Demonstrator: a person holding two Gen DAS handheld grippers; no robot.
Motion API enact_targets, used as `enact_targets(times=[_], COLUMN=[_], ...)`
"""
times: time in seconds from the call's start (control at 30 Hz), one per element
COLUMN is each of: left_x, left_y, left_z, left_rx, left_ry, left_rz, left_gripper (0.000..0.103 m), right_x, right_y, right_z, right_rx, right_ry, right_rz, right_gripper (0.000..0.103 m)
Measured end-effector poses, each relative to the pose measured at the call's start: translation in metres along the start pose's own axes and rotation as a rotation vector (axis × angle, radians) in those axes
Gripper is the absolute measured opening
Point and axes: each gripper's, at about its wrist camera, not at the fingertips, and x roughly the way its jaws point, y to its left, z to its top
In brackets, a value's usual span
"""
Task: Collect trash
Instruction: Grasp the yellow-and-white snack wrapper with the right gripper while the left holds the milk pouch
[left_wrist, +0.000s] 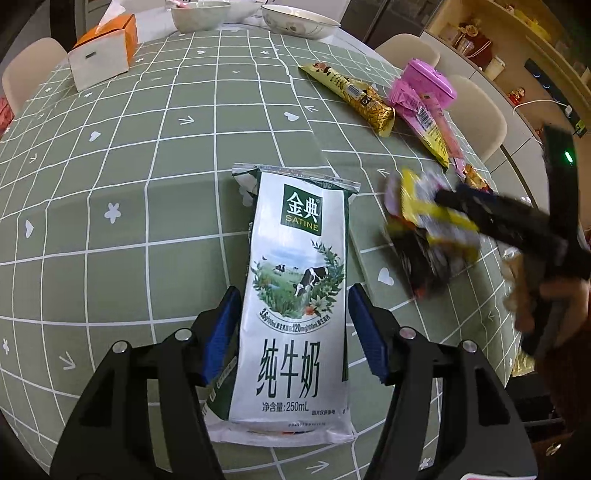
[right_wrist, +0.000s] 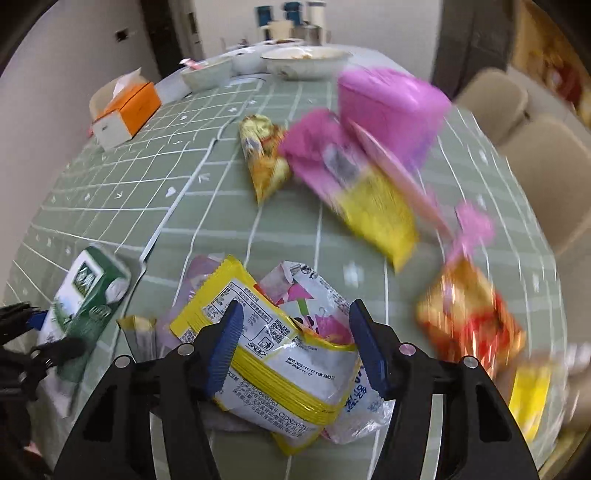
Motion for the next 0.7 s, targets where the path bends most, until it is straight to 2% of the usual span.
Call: enact_targets(times=[0.1,0.17,0.23,0.3,0.47,0.53,0.6,0.7], left_x=[-0.002,-0.005,-0.006,-0.008,-0.012,-0.015,-0.018,-0.021], left_y=[0.003,0.006,0.009,0.013,0.018,0.017,0.016,0.013], left_z=[0.001,0.002,0.001,0.001,0.0,0.0,0.0,0.0], left_rx=[-0.004,-0.007,-0.01,-0.02,-0.034,-0.034,-0.025,-0.01], left_ry=[-0.007,-0.011,-0.014,-0.015,-0.017,-0.019,-0.019,-0.017], left_rz=[0.01,0.018,0.023,0.018,0.003,-0.014,-0.026,-0.034], left_gripper=[0.057,0.057,0.057,0.057,0.057,0.057,0.057,0.057], right_x=[-0.009,-0.017,-0.029,-0.042,-0.053,-0.051,-0.045,-0.027], right_y=[-0.003,0.004,0.013,0.028,0.057,0.068,0.069,0.062], right_z=[-0.015,-0.021,-0.021,-0.021,-0.029,-0.04,-0.045,-0.04], right_rx=[0.082,0.057,-0.016,-0.15,-0.393,-0.511,-0.582,-0.596], right_ry=[0.025,0.017,-0.021,-0.059,-0.025,-0.031,-0.046,0.011], right_rz=[0.065,0.086,0.072,0.041,0.098,0.033,-0.022,-0.004], right_gripper=[0.056,0.056,0.056,0.056,0.056,0.056,0.056,0.056])
